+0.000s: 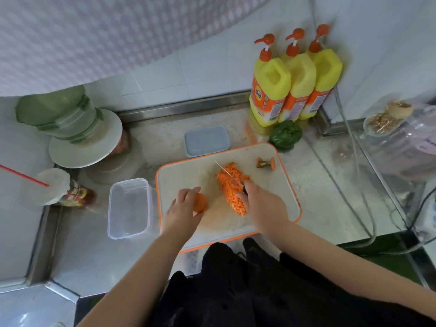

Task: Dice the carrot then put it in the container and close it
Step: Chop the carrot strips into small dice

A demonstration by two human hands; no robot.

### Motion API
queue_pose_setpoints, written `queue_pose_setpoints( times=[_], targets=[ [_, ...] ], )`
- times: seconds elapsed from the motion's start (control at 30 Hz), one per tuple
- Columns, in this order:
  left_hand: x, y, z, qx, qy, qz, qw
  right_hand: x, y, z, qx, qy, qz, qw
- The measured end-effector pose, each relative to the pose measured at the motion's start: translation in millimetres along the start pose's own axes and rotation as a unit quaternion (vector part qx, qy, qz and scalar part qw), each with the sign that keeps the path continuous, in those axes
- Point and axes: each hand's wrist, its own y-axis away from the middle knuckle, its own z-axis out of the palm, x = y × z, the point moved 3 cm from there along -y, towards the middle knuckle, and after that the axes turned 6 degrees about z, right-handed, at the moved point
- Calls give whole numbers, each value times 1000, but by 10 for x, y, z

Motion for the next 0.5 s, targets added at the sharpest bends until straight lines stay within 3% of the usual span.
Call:
queue_pose_setpoints(
  times=[0.1,0.17,0.23,0.33,0.4,0.5],
  targets=[
    [-60,11,63,-6,11,2,1000,47,92,-54,129,46,-44,990],
    [-84,8,64,7,26,-5,1000,113,162,-41,157,52,-59,984],
    [-22,15,11,82,42,5,996,194,195,-24,152,49,-61,985],
    [228,-1,-79,198,0,88,976,272,218,-20,144,46,-55,987],
    [419,-78,-80,179,-73,142,971,279,247,-19,154,41,-69,985],
    [633,-214,25,76,-176,222,956,283,268,-29,178,44,-80,980]
  ],
)
